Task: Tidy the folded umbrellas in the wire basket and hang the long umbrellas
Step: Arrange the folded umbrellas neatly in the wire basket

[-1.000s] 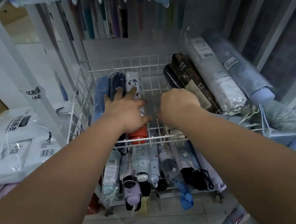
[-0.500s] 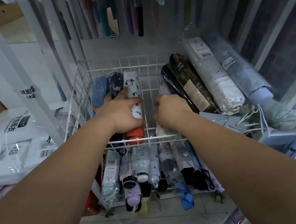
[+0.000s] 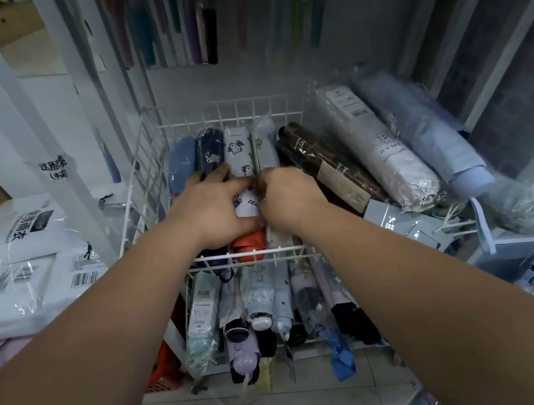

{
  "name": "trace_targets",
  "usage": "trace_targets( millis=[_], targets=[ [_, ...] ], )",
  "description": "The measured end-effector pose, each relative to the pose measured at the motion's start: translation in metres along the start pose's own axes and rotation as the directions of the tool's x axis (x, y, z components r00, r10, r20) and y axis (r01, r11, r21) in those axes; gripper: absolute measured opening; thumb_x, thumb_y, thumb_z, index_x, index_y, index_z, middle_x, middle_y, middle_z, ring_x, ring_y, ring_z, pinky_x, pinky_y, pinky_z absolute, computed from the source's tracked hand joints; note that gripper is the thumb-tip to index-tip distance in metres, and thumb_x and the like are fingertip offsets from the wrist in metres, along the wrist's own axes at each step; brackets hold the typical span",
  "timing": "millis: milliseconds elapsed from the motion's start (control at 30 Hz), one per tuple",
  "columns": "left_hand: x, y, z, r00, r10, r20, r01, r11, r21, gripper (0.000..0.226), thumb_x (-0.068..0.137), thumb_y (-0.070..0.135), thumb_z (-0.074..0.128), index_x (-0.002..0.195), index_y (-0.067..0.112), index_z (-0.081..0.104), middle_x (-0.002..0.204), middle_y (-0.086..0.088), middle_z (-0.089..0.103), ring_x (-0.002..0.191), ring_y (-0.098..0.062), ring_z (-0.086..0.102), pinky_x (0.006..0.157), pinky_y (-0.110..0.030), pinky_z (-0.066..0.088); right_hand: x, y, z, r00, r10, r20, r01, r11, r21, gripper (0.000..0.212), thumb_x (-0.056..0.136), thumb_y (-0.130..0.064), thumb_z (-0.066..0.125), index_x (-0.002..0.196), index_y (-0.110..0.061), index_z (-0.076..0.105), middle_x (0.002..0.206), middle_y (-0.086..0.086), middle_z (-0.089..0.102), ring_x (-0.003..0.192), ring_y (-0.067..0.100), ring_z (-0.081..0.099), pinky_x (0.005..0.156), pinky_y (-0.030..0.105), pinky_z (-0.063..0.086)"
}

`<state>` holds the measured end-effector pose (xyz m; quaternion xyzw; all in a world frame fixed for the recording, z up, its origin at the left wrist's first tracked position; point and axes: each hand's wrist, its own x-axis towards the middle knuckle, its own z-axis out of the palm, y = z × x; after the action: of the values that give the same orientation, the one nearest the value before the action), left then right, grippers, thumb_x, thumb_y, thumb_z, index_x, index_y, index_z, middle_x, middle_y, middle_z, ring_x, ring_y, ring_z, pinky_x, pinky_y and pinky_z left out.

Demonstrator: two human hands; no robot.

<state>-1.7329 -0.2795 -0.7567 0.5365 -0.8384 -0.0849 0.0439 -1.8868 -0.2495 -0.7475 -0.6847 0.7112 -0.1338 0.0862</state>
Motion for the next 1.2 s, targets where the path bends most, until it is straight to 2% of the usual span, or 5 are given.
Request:
trace_targets(
  millis=[200, 467, 633, 933, 1200],
  targets=[
    [0.0, 0.006, -0.005, 0.995, -0.092, 0.028, 0.094, 0.989, -0.113, 0.091, 0.062, 0.081, 0.022, 0.149, 0.056, 0.027, 0.168, 0.004, 0.016, 0.152, -0.036, 0.012, 0.116, -0.064, 0.022, -0.014, 0.011, -0.027, 0.982, -0.14, 0.124, 0.142, 0.99, -0.002, 0.044, 0.097, -0.032, 0.056, 0.139, -0.024, 0.048, 0.12, 0.013, 0.066, 0.109, 0.034, 0.063, 0.088, 0.036, 0.053],
    [-0.006, 0.064, -0.01, 0.979, -0.002, -0.205, -0.024, 0.992, -0.122, 0.056, 0.094, 0.057, 0.052, 0.144, 0.034, 0.049, 0.14, -0.01, 0.056, 0.13, -0.039, 0.046, 0.104, -0.049, 0.044, -0.043, 0.042, -0.081, 0.967, -0.168, -0.191, -0.004, 0.742, -0.671, 0.043, 0.088, -0.043, 0.059, 0.127, -0.026, 0.062, 0.138, 0.009, 0.052, 0.136, 0.04, 0.033, 0.109, 0.06, 0.025],
    [0.005, 0.116, -0.009, 0.992, -0.094, -0.089, 0.018, 0.778, -0.628, 0.041, 0.1, 0.037, 0.055, 0.14, 0.027, 0.054, 0.113, -0.003, 0.067, 0.097, -0.021, 0.061, 0.081, -0.03, 0.048, -0.048, 0.067, -0.098, 0.984, 0.051, -0.169, -0.144, 0.785, -0.602, 0.07, 0.087, -0.075, 0.038, 0.144, -0.036, 0.043, 0.152, 0.013, 0.038, 0.143, 0.044, 0.021, 0.108, 0.072, 0.021],
    [0.048, 0.166, 0.007, 0.919, -0.387, 0.07, 0.203, 0.315, -0.927, 0.068, 0.077, 0.037, 0.06, 0.139, 0.014, 0.044, 0.108, -0.008, 0.071, 0.091, -0.028, 0.07, 0.081, -0.045, 0.062, -0.052, 0.092, -0.104, 0.965, -0.033, -0.259, -0.103, 0.863, -0.495, 0.064, 0.086, -0.054, 0.059, 0.141, -0.026, 0.044, 0.136, 0.007, 0.055, 0.13, 0.035, 0.038, 0.095, 0.049, 0.036],
    [0.057, 0.173, 0.015, 0.903, -0.428, -0.041, 0.109, 0.32, -0.941, 0.052, 0.063, 0.03, 0.072, 0.114, 0.023, 0.065, 0.09, 0.005, 0.076, 0.08, -0.017, 0.074, 0.071, -0.04, 0.065, -0.051, 0.098, -0.099, 0.965, -0.032, -0.26, -0.083, 0.904, -0.42, 0.059, 0.082, -0.048, 0.061, 0.136, -0.024, 0.051, 0.132, 0.005, 0.058, 0.133, 0.033, 0.035, 0.098, 0.047, 0.031]
  ],
)
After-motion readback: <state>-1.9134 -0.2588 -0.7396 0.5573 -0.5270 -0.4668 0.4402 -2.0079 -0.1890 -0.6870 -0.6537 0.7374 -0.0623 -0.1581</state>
